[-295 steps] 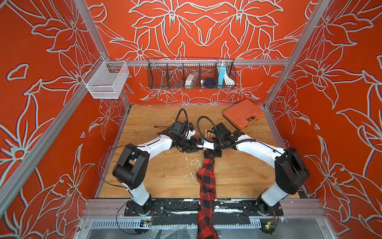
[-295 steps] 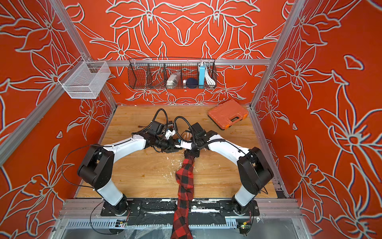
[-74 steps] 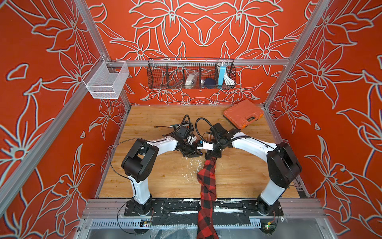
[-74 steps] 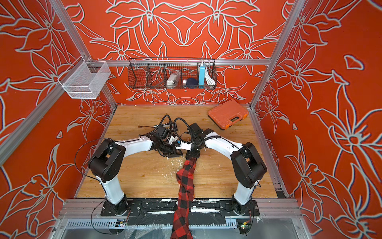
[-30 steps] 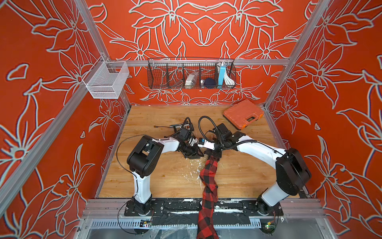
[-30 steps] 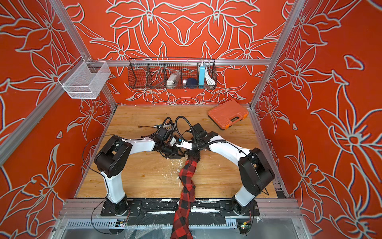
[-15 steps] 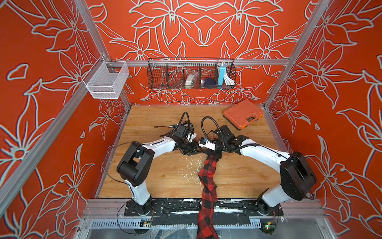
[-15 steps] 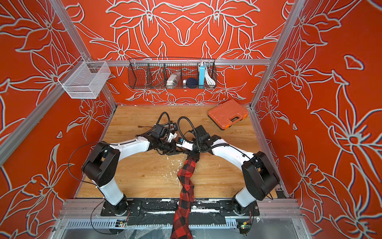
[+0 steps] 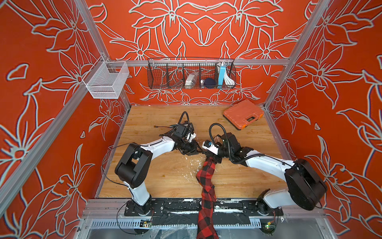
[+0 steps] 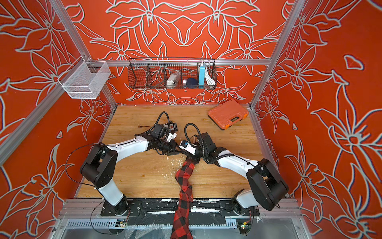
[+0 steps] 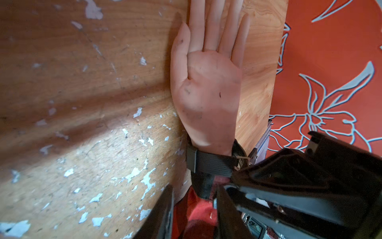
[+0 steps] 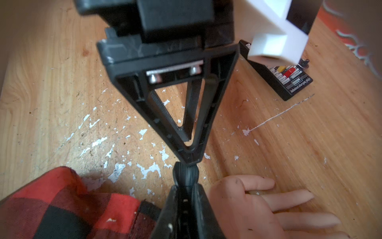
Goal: Take off the watch
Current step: Untie the watch from the hand.
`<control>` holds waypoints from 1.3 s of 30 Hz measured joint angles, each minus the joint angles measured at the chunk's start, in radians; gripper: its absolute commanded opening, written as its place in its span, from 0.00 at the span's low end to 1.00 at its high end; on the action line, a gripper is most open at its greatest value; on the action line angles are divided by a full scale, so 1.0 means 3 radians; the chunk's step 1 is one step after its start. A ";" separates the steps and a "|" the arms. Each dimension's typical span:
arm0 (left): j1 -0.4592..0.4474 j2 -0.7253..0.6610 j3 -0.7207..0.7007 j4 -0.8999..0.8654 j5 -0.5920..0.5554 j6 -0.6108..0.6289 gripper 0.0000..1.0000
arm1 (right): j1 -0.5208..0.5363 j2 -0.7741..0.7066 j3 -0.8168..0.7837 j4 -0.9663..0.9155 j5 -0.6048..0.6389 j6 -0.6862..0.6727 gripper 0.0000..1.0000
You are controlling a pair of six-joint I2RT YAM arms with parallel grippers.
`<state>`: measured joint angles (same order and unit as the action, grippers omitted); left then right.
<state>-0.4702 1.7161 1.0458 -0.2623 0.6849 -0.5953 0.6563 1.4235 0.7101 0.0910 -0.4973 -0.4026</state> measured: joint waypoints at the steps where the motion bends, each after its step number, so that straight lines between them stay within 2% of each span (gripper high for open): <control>1: 0.0000 0.0000 0.0011 -0.0024 -0.0011 0.0010 0.35 | 0.0000 0.0000 -0.0037 0.0080 -0.0013 0.0023 0.05; 3: 0.0000 0.0000 0.0042 -0.0079 -0.0036 0.0029 0.35 | -0.0004 0.0000 -0.0098 0.0216 -0.0032 0.0071 0.15; 7: 0.0009 0.0004 0.0090 -0.0128 -0.0011 0.0050 0.35 | -0.0004 -0.0028 -0.0192 0.0416 -0.0025 0.0168 0.28; 11: -0.0009 0.0088 0.0164 -0.0142 0.0089 0.0053 0.33 | -0.0003 -0.0266 -0.0226 0.0581 0.0029 0.0296 0.44; 15: -0.0036 0.0201 0.0202 -0.0153 0.0174 0.0053 0.32 | 0.0003 -0.0572 -0.0221 0.0593 0.0189 0.0509 0.50; 19: -0.0051 0.0238 0.0219 -0.0192 0.0192 0.0057 0.33 | 0.0003 -0.0799 -0.0184 0.0351 0.0472 0.0865 0.51; 21: -0.0052 0.0237 0.0231 -0.0234 0.0146 0.0061 0.37 | 0.0003 -0.0905 -0.0169 0.0178 0.0607 0.1062 0.51; 27: -0.0051 0.0237 0.0257 -0.0462 -0.0272 0.0066 0.39 | 0.0003 -0.1264 -0.0169 -0.0337 0.0896 0.1714 0.51; 30: -0.0051 0.0239 0.0257 -0.0500 -0.0341 0.0048 0.38 | 0.0003 -0.1361 -0.0172 -0.0509 0.0988 0.2093 0.49; 34: -0.0055 0.0277 0.0258 -0.0451 -0.0202 0.0047 0.37 | 0.0003 -0.1284 -0.0156 -0.0844 0.1038 0.2557 0.49; 39: -0.0080 0.0327 0.0258 -0.0287 0.0116 0.0038 0.36 | 0.0004 -0.0989 -0.0058 -0.1155 0.0949 0.2920 0.49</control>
<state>-0.4942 1.8141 1.1233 -0.3485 0.7197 -0.5838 0.6575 1.1267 0.6926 -0.2554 -0.2127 0.4732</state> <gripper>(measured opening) 0.356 0.491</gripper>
